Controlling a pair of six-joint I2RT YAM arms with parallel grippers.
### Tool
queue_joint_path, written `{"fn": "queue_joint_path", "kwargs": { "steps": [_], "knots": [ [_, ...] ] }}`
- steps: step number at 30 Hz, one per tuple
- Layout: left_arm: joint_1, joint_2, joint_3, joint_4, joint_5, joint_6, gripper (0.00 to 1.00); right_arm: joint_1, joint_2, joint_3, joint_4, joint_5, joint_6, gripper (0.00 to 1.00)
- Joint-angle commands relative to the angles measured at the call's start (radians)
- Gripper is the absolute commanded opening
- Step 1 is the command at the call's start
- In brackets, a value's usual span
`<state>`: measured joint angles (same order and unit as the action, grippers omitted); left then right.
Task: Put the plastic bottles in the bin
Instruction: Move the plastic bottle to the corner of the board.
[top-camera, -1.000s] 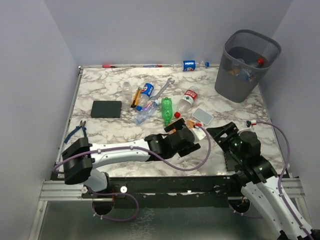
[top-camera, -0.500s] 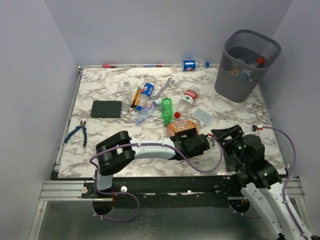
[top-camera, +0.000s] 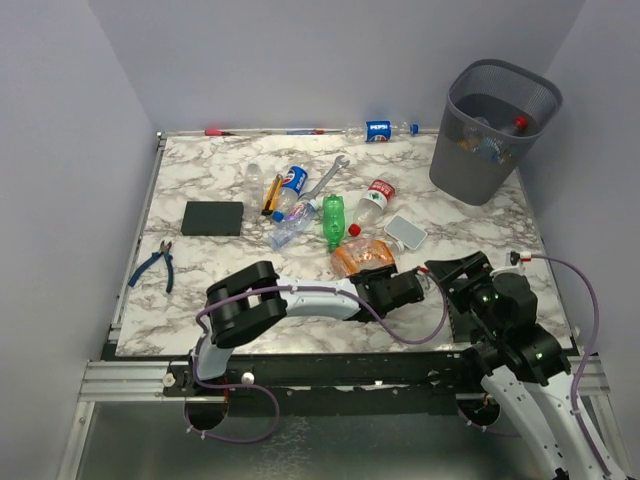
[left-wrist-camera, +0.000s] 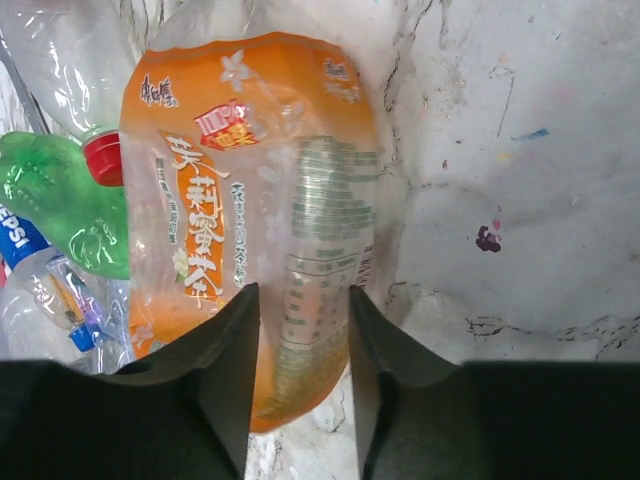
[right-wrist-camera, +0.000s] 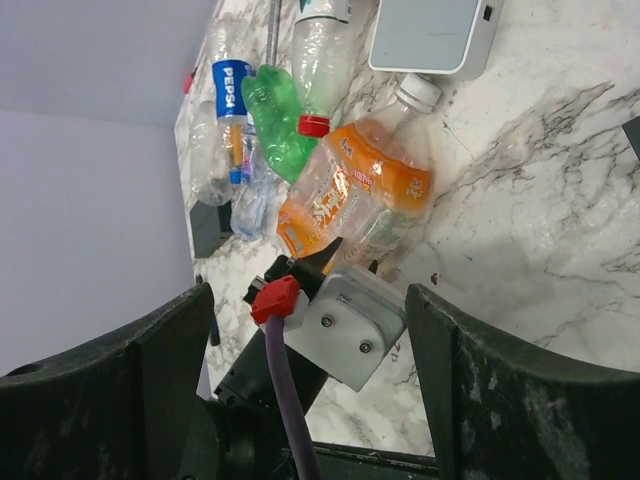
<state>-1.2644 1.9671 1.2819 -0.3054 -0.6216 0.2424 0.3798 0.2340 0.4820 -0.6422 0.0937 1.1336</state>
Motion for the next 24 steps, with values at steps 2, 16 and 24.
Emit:
{"fn": "queue_joint_path", "kwargs": {
  "steps": [2, 16, 24],
  "knots": [
    [0.000, -0.093, -0.070, 0.029, -0.002, -0.059, 0.29, 0.004, -0.013, 0.064, -0.044, 0.049, -0.024, 0.82],
    [-0.001, -0.664, -0.417, 0.193, 0.201, -0.342, 0.24, 0.004, 0.133, 0.103, 0.140, -0.120, -0.196, 0.83],
    [0.153, -0.701, -0.416, 0.166, 0.133, -0.433, 0.92, 0.004, 0.381, -0.072, 0.412, -0.164, -0.119, 0.83]
  ]
}}
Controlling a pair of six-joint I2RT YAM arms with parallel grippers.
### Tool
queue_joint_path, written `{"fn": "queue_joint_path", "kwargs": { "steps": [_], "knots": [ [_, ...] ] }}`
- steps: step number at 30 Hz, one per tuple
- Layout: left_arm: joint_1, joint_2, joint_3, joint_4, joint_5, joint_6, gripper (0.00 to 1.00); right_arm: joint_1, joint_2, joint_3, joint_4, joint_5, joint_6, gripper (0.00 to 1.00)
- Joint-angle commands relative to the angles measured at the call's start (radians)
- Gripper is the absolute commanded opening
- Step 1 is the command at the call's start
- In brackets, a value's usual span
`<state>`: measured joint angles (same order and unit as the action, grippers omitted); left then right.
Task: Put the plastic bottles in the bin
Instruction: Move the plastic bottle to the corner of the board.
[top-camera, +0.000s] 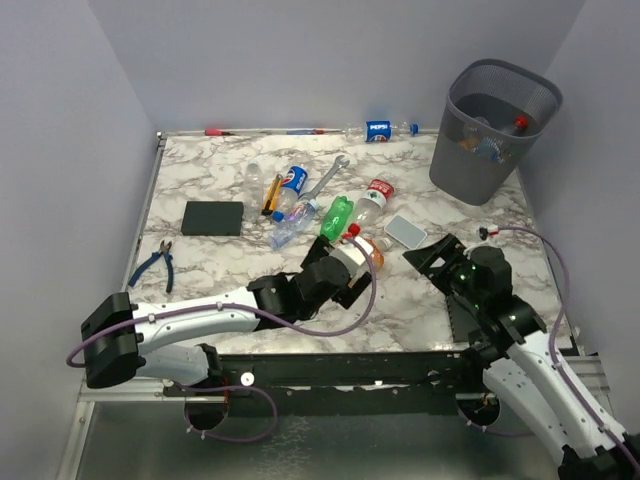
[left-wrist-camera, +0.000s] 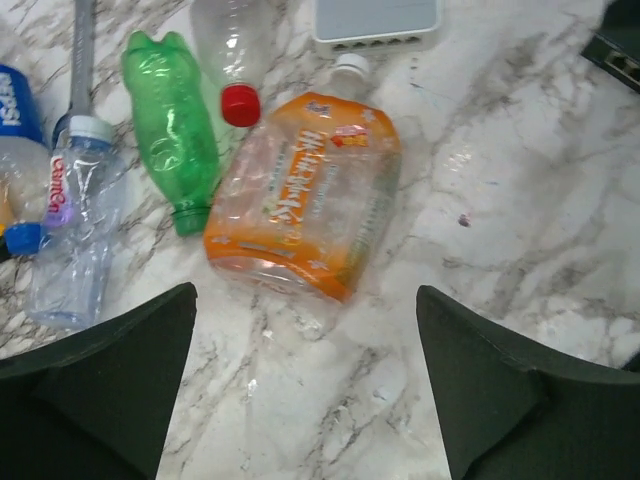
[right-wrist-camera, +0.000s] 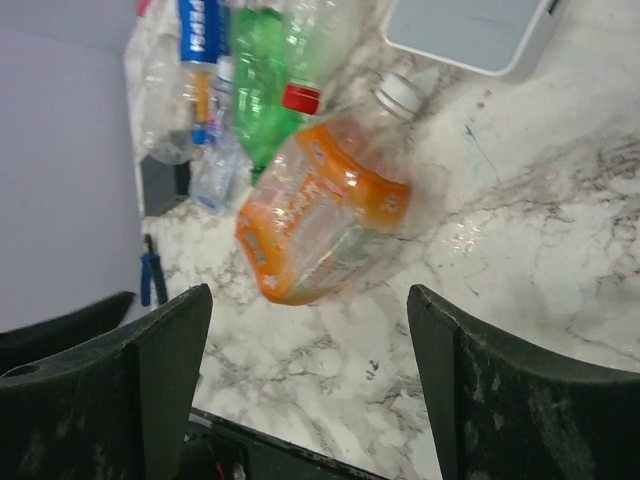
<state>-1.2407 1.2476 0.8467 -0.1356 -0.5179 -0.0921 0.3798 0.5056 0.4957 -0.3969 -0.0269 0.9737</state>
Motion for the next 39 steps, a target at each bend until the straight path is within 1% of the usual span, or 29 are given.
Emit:
{"fn": "queue_joint_path", "kwargs": {
  "steps": [1, 3, 4, 5, 8, 14, 17, 21, 24, 28, 32, 39],
  "knots": [
    [0.184, 0.030, 0.026, -0.004, 0.080, -0.128, 0.92, 0.004, 0.147, -0.105, 0.220, -0.051, 0.051, 0.82],
    [0.264, 0.064, 0.035, 0.006, 0.158, -0.165, 0.92, 0.003, 0.230, -0.127, 0.306, -0.072, 0.064, 0.82],
    [0.287, 0.085, 0.043, 0.019, 0.191, -0.170, 0.92, 0.004, 0.261, -0.131, 0.334, -0.081, 0.066, 0.81],
    [0.303, 0.109, 0.052, 0.029, 0.226, -0.172, 0.92, 0.004, 0.284, -0.133, 0.354, -0.087, 0.065, 0.81],
    [0.324, 0.182, 0.080, 0.057, 0.269, -0.183, 0.92, 0.003, 0.330, -0.152, 0.413, -0.091, 0.061, 0.81],
    [0.388, 0.326, 0.111, 0.091, 0.333, -0.264, 0.89, 0.004, 0.470, -0.189, 0.551, -0.123, 0.076, 0.81],
    [0.394, 0.361, 0.104, 0.092, 0.314, -0.289, 0.88, 0.005, 0.532, -0.198, 0.601, -0.147, 0.087, 0.80],
    [0.404, 0.374, 0.061, 0.119, 0.297, -0.311, 0.88, 0.005, 0.535, -0.208, 0.615, -0.150, 0.083, 0.80],
    [0.407, 0.383, 0.039, 0.132, 0.334, -0.328, 0.85, 0.005, 0.530, -0.217, 0.617, -0.153, 0.080, 0.80],
    [0.402, 0.350, -0.020, 0.169, 0.399, -0.367, 0.77, 0.007, 0.545, -0.236, 0.643, -0.176, 0.093, 0.80],
    [0.387, 0.247, -0.146, 0.252, 0.428, -0.432, 0.72, 0.013, 0.551, -0.258, 0.646, -0.168, 0.097, 0.80],
    [0.313, 0.089, -0.299, 0.267, 0.378, -0.506, 0.65, 0.012, 0.483, -0.291, 0.609, -0.124, 0.090, 0.81]
  ]
}}
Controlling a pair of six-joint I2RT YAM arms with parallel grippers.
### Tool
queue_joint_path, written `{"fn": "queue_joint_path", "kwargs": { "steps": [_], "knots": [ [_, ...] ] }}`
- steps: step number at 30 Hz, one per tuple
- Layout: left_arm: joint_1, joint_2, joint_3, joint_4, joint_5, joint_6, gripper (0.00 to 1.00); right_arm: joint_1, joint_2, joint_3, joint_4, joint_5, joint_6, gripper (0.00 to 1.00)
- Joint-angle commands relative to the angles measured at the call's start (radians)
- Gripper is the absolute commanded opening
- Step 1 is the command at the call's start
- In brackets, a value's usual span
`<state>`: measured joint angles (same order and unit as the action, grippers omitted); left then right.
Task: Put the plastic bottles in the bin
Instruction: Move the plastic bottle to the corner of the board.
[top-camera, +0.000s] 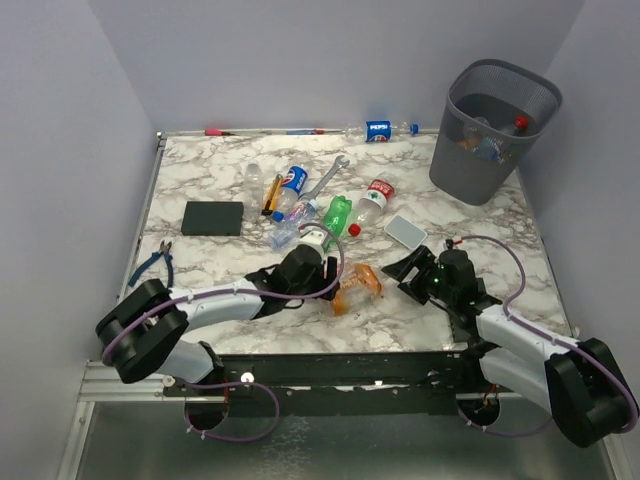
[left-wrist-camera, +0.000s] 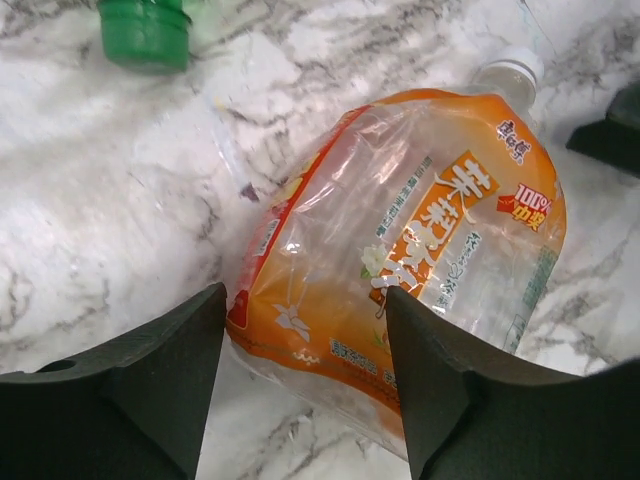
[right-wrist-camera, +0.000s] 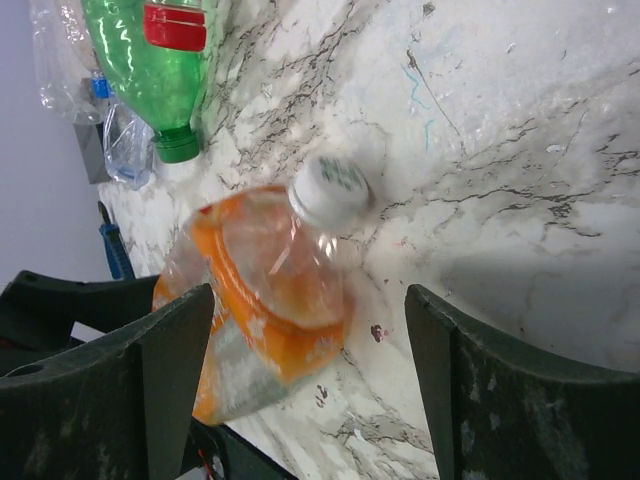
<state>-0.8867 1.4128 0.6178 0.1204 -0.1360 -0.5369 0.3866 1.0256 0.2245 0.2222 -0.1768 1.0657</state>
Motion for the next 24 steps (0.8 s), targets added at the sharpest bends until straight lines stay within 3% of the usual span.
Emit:
{"fn": "queue_joint_path", "kwargs": {
  "steps": [1, 10, 24],
  "knots": [
    [-0.049, -0.097, -0.088, 0.008, -0.011, -0.071, 0.64, 0.005, -0.036, -0.020, -0.012, 0.030, -0.001, 0.81],
    [-0.095, -0.217, -0.223, 0.015, -0.093, -0.144, 0.56, 0.008, 0.082, -0.022, 0.082, -0.008, 0.093, 0.81],
    [-0.127, -0.337, -0.389, 0.078, -0.195, -0.282, 0.48, 0.080, -0.132, -0.110, -0.087, -0.032, 0.161, 0.81]
  ]
}}
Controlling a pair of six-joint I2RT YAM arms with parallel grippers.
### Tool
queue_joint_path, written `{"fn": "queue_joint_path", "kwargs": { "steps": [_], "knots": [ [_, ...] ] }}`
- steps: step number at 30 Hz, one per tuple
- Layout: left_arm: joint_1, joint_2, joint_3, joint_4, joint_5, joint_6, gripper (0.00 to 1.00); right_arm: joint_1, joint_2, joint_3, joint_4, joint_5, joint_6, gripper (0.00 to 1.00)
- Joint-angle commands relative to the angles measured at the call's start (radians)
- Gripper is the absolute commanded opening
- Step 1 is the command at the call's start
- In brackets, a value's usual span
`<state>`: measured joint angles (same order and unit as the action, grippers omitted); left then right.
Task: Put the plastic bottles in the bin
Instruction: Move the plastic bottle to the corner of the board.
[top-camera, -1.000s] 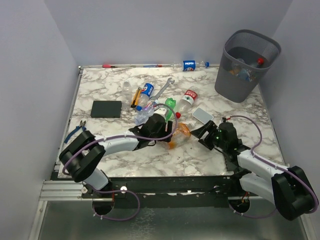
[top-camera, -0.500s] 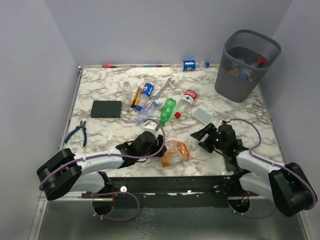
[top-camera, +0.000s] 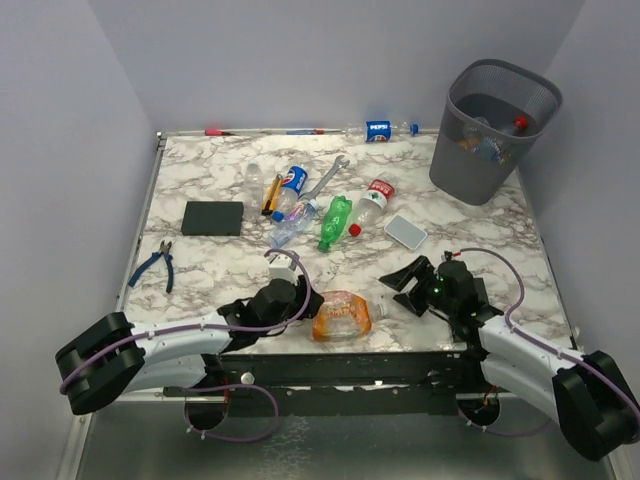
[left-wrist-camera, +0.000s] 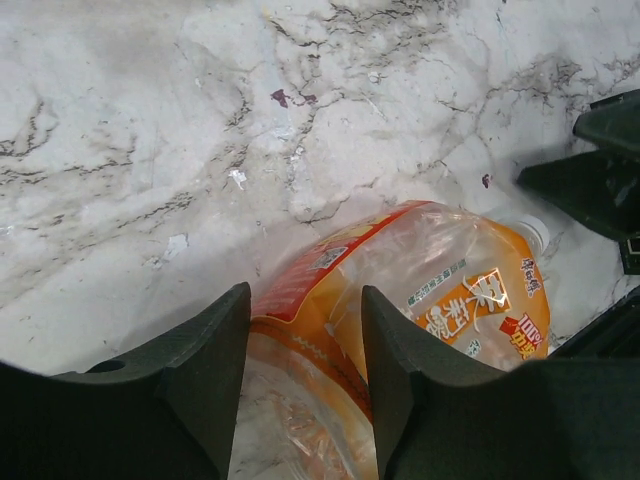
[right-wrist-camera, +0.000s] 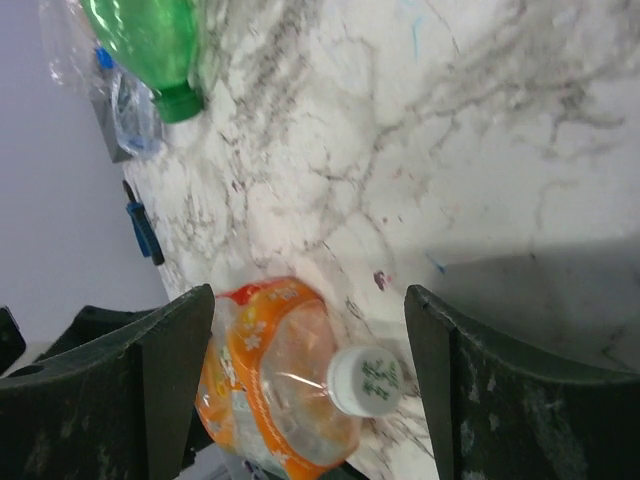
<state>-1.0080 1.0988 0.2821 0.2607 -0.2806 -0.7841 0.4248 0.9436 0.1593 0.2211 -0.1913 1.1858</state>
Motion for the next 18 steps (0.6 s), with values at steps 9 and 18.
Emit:
{"fn": "queue_joint_path", "kwargs": {
  "steps": [9, 18],
  "knots": [
    [-0.005, -0.192, 0.129, -0.221, -0.146, 0.147, 0.85, 0.052, -0.423, -0.009, -0.460, 0.062, 0.012, 0.80],
    [-0.003, -0.031, 0.294, -0.291, -0.050, 0.279, 0.97, 0.073, -0.399, 0.043, -0.515, -0.154, 0.023, 0.83]
  ]
}}
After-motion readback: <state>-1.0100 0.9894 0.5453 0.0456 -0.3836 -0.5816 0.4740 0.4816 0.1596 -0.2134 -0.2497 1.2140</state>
